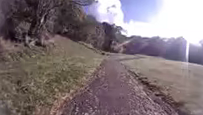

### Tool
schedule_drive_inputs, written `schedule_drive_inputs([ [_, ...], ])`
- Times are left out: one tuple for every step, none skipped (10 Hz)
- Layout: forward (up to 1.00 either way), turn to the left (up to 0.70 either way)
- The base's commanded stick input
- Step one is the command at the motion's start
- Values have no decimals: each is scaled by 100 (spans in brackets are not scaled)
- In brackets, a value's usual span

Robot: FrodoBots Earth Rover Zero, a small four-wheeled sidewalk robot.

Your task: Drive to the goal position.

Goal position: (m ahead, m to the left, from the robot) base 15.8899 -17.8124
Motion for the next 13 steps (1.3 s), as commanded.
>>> schedule_drive_inputs([
  [70, 24],
  [70, 35],
  [70, 35],
  [70, 0],
  [70, 0],
  [70, 0],
  [70, 0],
  [70, 0],
  [70, 0],
  [70, 0],
  [70, 0],
  [70, 0],
  [70, 0],
])
